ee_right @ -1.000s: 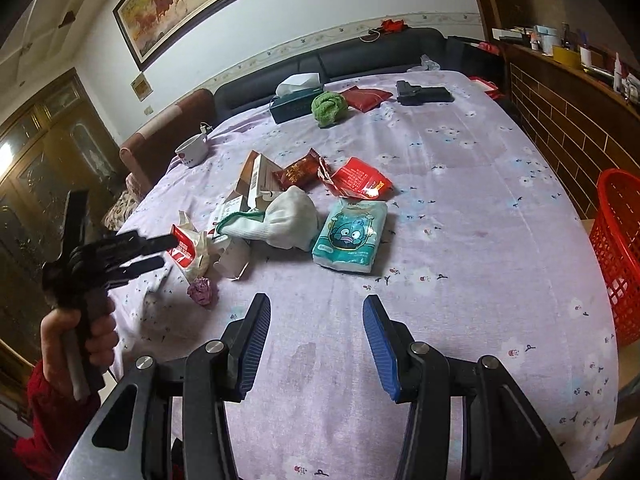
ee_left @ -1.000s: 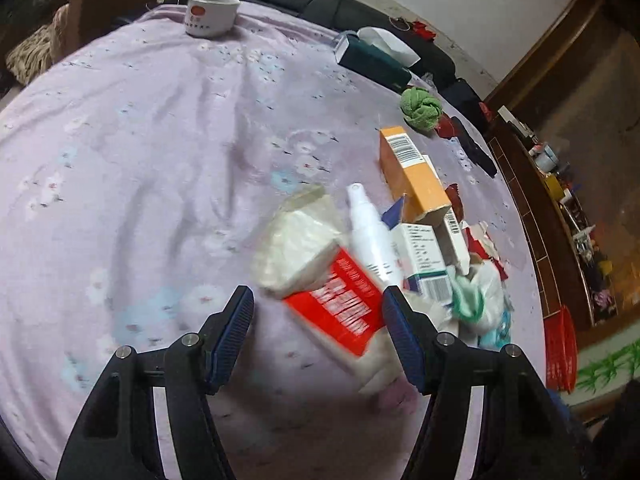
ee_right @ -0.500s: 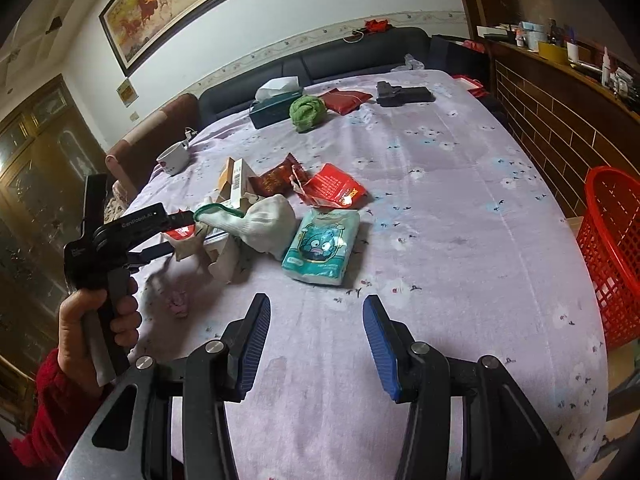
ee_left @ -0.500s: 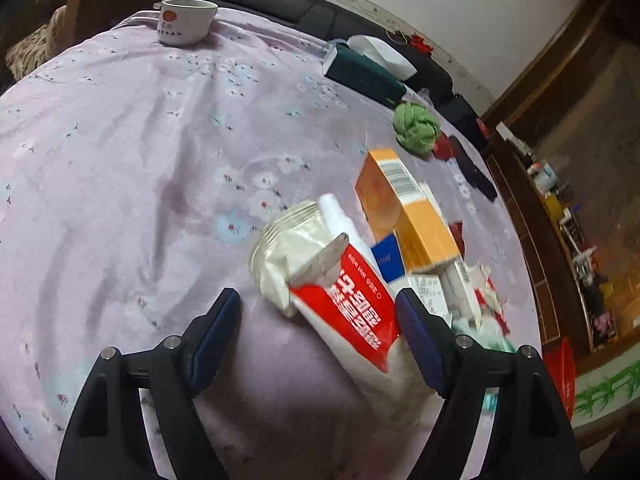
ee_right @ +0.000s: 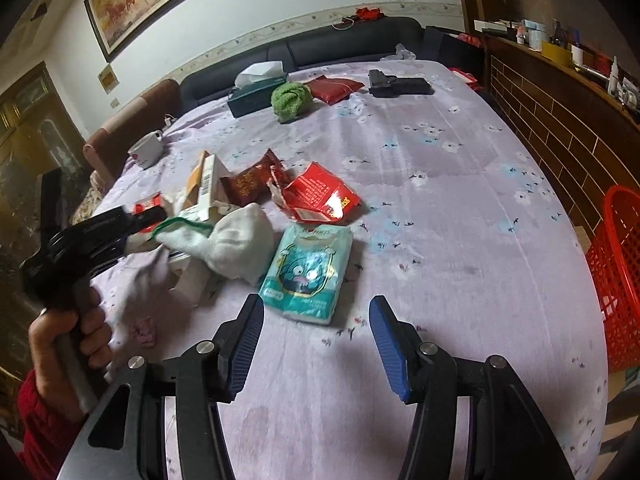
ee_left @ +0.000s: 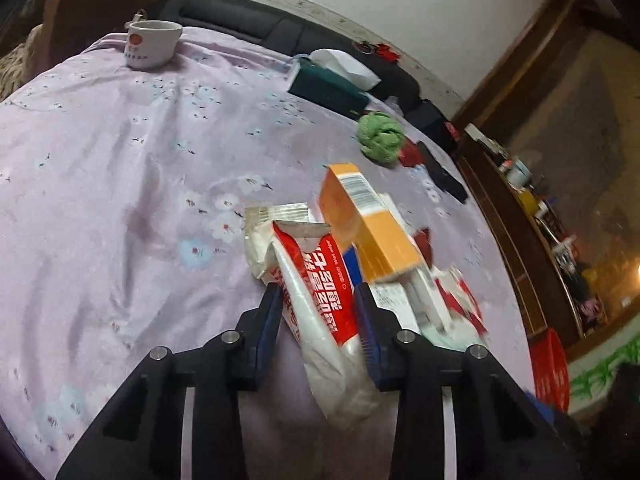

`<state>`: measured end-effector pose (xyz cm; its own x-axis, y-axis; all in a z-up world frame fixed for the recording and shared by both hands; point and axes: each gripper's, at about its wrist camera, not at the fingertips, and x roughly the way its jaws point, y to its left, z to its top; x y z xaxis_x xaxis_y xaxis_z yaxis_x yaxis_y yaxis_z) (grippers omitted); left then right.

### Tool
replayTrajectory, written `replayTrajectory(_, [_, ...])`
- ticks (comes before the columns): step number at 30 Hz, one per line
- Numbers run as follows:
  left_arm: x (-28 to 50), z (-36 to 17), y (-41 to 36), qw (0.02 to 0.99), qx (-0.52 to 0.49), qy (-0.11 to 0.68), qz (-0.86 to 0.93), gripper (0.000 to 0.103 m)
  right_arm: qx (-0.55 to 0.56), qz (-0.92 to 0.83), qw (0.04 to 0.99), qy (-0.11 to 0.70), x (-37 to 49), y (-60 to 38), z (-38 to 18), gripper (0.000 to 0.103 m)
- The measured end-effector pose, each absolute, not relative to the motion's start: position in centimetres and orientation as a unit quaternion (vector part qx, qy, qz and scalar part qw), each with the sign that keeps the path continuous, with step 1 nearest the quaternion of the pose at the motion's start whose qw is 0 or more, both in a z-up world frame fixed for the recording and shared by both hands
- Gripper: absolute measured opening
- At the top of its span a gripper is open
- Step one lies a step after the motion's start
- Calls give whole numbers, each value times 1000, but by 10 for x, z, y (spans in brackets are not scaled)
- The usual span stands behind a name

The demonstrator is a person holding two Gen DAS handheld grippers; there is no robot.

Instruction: Collect trash

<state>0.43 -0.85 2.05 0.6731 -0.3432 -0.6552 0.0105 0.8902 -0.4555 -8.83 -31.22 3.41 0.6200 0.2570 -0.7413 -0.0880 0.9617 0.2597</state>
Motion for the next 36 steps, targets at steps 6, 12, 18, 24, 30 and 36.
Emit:
replayTrajectory(6, [-38, 39, 0, 916, -167, 352, -99, 35, 90, 85, 888, 442, -64, -306, 22, 59])
replayTrajectory(12, [-77, 48, -3, 938, -108, 315, -98, 35, 66, 81, 887, 450, -44, -285, 11, 65])
replayTrajectory(18, [-89, 39, -12, 943, -80, 308, -98, 35, 43, 59, 892, 447, -42, -272, 1, 56])
replayTrajectory(24, [-92, 31, -15, 943, -73, 312, -94, 35, 17, 35, 914, 404, -63, -268, 10, 32])
replayTrajectory(30, [-96, 32, -18, 947, -64, 302, -88, 35, -1, 5, 933, 360, -84, -265, 21, 29])
replayTrajectory(36, [-99, 32, -16, 949, -68, 296, -85, 35, -13, -18, 945, 327, -97, -263, 30, 29])
